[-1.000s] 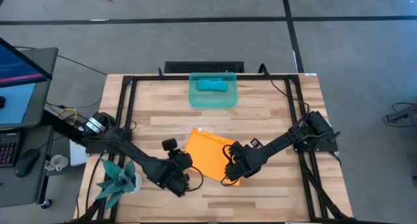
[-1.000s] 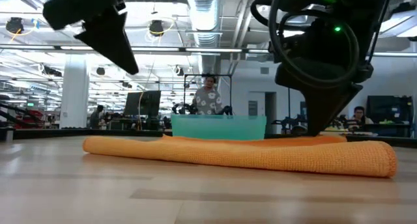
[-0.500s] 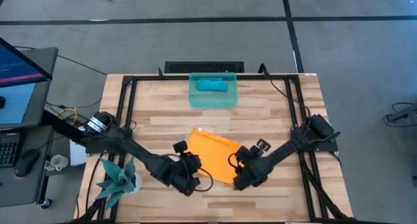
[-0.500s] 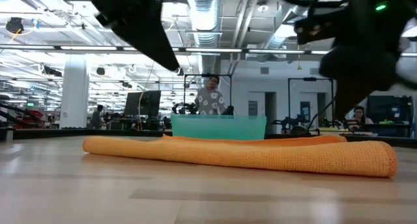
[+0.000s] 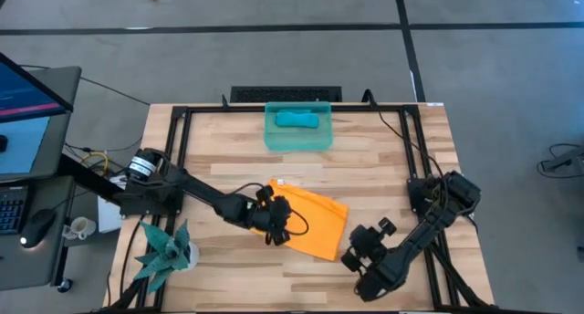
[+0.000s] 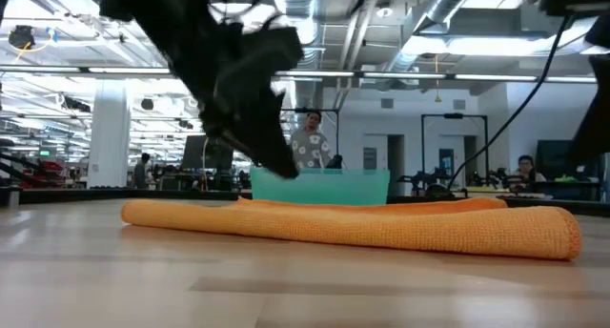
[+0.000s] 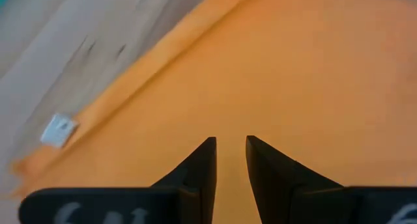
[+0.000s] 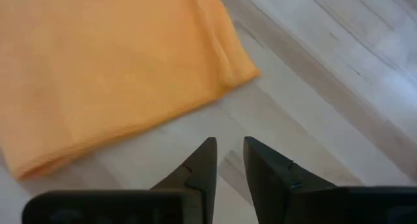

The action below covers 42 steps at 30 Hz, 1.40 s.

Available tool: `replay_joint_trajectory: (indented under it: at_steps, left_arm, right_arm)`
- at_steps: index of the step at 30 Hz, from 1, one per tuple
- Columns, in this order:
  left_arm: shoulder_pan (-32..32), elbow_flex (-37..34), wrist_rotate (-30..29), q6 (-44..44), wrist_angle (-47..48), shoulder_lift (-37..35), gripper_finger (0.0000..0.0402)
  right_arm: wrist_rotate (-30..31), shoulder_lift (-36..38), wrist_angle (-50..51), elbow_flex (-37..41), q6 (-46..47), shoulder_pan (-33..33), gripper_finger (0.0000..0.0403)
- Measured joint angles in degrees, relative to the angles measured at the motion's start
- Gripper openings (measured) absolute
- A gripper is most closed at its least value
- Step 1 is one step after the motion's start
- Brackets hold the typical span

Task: Roll microfiber towels into tight, uniform cylinder then place into a basket
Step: Fold the orange microfiber cloth

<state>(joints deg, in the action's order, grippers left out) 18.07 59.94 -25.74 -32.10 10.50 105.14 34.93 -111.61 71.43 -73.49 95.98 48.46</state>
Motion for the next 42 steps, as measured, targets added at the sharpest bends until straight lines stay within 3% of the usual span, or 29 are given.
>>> replay_joint_trajectory:
  at_steps: [5,10,16,23,29,34,42]
  left_arm:
    - [-0.9,-4.1,0.0,-3.1,-1.9,0.0,0.0075]
    - [-0.9,-6.5,0.5,-3.6,-4.3,0.0,0.0075]
    - [-1.6,-8.6,0.4,-2.7,-4.7,0.0,0.0075]
    - [-5.1,-9.4,1.5,1.0,-5.0,-0.3,0.0075]
    - [-10.2,-9.2,1.1,10.5,-4.4,-0.2,0.0075]
    - [-13.5,-9.1,-4.3,15.4,-2.8,-0.8,0.0075]
    - [-8.4,-7.2,-4.9,14.9,-9.6,-3.5,0.0075]
  right_arm:
    - [1.2,0.0,-3.6,0.0,-0.5,-1.2,0.0091]
    - [3.0,0.0,-9.2,0.0,-9.2,-4.1,0.0082]
    - [5.0,0.4,-7.4,0.0,-11.8,-6.0,0.0068]
    - [5.9,1.7,-4.2,0.0,-11.9,-6.9,0.0056]
    - [5.8,1.7,-4.4,0.0,-11.9,-8.2,0.0048]
    - [5.8,1.7,-2.7,0.0,-8.6,-8.4,0.0041]
    - [5.8,1.7,1.3,0.0,-0.9,-6.0,0.0021]
